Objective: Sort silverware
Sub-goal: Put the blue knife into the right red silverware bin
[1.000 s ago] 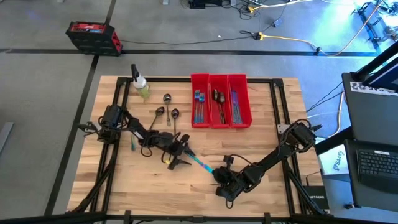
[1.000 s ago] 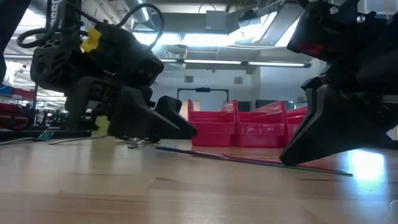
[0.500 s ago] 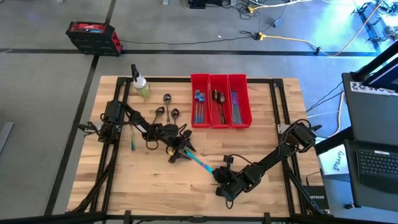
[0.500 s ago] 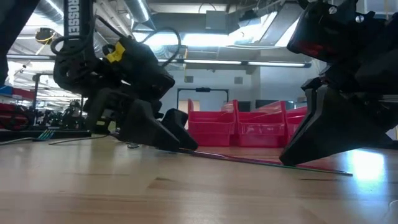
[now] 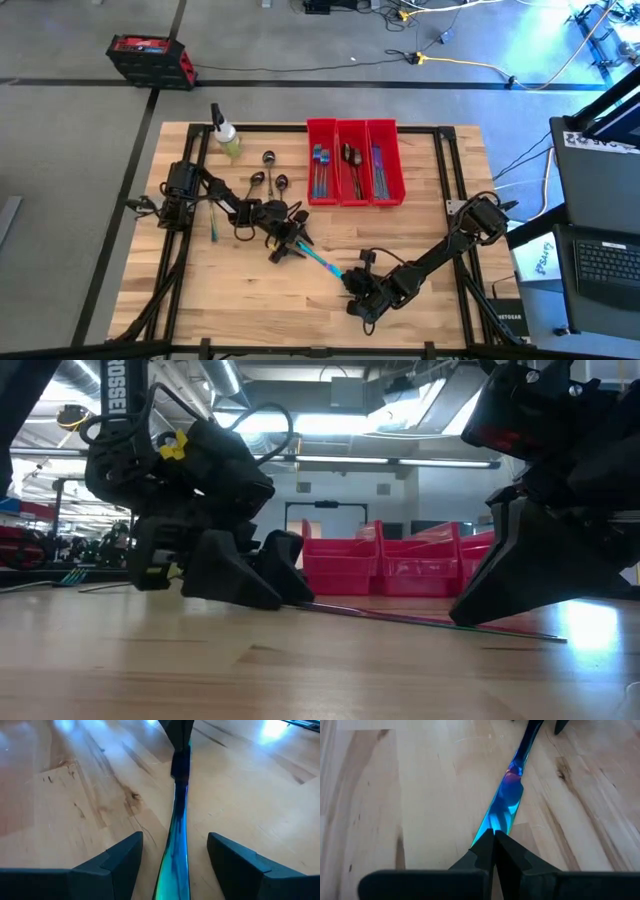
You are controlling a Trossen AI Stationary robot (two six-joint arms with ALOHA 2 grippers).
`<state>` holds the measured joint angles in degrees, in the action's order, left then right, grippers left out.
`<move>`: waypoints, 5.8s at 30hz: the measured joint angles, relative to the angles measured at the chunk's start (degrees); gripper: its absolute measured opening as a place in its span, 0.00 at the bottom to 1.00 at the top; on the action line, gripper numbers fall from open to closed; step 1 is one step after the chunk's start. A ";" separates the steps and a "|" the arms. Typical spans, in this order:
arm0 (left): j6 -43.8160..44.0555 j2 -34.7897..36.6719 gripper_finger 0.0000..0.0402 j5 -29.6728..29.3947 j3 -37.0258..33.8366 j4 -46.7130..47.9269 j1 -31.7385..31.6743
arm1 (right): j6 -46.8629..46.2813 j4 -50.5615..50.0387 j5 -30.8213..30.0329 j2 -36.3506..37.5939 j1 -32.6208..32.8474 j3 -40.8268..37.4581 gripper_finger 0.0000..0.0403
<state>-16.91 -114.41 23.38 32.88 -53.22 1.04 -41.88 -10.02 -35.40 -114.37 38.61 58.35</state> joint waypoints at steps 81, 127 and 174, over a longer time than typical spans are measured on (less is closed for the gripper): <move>3.62 -3.39 0.14 -0.56 -0.15 -1.01 1.25 | -0.29 0.85 0.04 0.00 0.00 -0.07 0.00; 13.13 -3.37 0.11 0.61 0.63 -9.17 3.09 | 16.35 26.47 -25.22 12.44 3.78 -0.04 0.46; 0.29 10.05 0.11 -39.38 18.34 10.10 9.69 | -65.04 -16.37 -30.15 13.49 17.76 3.80 0.44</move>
<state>-16.62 -104.36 -16.00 51.22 -43.12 10.72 -106.92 -26.40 -65.55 -100.88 56.37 62.15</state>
